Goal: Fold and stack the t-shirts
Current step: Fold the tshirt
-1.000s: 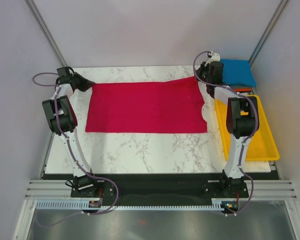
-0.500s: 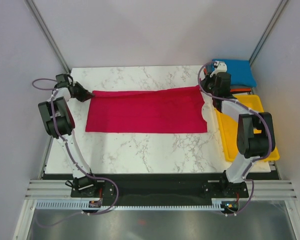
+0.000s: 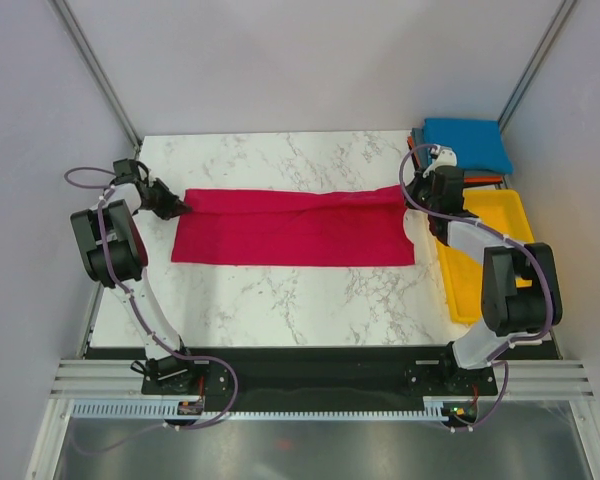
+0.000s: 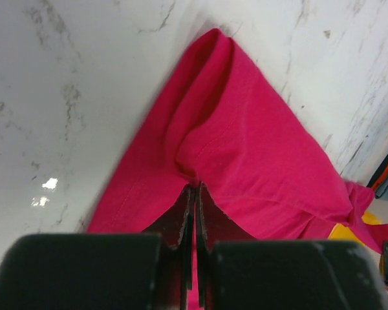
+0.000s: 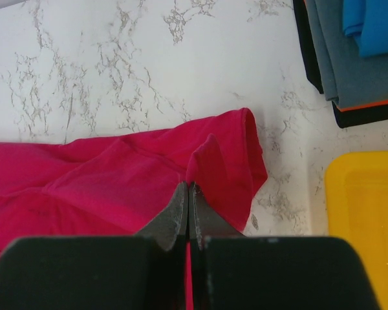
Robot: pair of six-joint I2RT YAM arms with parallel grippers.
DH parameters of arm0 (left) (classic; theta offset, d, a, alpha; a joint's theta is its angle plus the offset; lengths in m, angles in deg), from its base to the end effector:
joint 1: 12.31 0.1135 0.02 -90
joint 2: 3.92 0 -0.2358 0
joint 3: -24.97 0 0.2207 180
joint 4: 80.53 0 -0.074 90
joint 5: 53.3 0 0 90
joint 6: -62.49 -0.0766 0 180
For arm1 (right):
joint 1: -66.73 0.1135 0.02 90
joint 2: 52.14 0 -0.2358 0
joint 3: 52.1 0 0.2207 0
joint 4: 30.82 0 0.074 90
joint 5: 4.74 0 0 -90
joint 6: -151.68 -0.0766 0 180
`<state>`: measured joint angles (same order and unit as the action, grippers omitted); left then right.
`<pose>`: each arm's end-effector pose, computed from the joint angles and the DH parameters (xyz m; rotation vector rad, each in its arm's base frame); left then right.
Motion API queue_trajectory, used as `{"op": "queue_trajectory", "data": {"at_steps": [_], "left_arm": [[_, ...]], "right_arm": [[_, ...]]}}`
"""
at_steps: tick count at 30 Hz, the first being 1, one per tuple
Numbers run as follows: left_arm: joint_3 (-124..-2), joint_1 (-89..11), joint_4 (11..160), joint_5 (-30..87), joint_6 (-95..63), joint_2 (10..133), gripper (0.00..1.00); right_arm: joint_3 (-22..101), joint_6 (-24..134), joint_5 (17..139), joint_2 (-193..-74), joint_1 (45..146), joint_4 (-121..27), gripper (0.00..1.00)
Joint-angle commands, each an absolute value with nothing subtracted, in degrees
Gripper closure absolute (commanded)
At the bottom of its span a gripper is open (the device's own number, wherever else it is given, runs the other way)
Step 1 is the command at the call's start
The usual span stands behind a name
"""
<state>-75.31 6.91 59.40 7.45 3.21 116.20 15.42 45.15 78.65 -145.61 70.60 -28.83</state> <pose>0.4056 0.1018 0.1207 -0.9240 2.4124 -0.7385 0.3684 0.0338 0.1913 0.1460 1.9971 0.3440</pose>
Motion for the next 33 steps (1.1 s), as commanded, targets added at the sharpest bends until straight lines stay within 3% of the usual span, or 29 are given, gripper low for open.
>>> {"op": "queue_trajectory", "data": {"at_steps": [1, 33], "left_arm": [[-74.48, 7.38, 57.07, 9.80, -0.44, 112.46, 0.98], [-72.45, 7.38, 52.32, 17.63, -5.01, 109.29, 0.98]], "right_arm": [[15.88, 44.46, 78.32, -142.41, 70.33, -29.36, 1.00], [1.91, 44.72, 77.26, -133.53, 73.32, -30.77, 1.00]]}}
